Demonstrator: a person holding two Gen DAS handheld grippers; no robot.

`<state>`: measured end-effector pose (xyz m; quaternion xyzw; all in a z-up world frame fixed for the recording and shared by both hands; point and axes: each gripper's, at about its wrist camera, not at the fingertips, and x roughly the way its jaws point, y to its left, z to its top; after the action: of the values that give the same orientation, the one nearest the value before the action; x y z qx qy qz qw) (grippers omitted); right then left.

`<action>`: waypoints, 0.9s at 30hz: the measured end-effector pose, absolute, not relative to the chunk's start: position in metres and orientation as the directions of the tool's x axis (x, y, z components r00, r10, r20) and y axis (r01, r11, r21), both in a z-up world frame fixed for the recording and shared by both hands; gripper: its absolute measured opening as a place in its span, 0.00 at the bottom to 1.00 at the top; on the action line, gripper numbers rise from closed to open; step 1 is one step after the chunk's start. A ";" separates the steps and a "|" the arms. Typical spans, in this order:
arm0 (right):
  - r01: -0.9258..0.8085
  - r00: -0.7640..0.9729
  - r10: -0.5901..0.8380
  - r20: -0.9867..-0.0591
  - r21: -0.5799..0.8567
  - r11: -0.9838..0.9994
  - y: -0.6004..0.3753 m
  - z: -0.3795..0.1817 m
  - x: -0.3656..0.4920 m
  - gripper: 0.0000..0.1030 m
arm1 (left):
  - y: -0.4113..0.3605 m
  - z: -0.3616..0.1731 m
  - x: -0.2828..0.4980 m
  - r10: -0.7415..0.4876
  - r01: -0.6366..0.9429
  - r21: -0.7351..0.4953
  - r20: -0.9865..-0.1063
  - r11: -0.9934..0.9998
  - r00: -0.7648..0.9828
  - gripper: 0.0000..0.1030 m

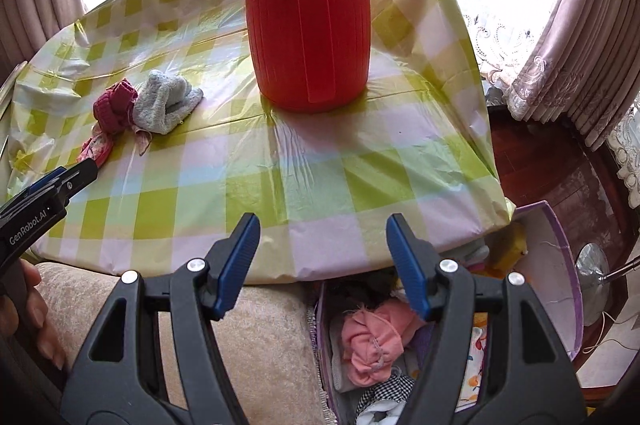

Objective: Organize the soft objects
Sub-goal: 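Move both grippers back toward the remaining items on the table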

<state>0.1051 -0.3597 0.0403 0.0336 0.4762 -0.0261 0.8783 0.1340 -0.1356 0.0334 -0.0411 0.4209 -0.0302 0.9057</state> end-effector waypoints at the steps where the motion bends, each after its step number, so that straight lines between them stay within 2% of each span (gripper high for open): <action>1: 0.069 0.545 -0.009 -0.839 0.034 0.997 -0.355 0.040 0.108 0.67 | -0.131 0.033 0.135 -0.083 0.011 -0.099 -0.761 0.995 0.643 0.62; 14: -0.025 0.541 0.042 -0.840 0.034 0.999 -0.302 0.035 0.141 0.67 | -0.096 0.019 0.156 -0.065 -0.045 -0.117 -0.787 0.992 0.613 0.62; 19: -0.055 0.550 0.068 -0.833 0.046 0.997 -0.283 0.032 0.156 0.74 | -0.070 0.006 0.169 -0.094 -0.093 -0.180 -0.808 0.979 0.581 0.62; 27: -0.103 0.563 0.112 -0.819 0.065 0.993 -0.251 0.027 0.189 0.81 | -0.025 -0.008 0.191 -0.106 -0.170 -0.243 -0.815 0.955 0.569 0.74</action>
<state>0.1895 -0.2507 0.0273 0.0050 0.4637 0.0608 0.8839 0.1913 -0.0249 -0.0077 -0.1488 0.4638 0.0185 0.8732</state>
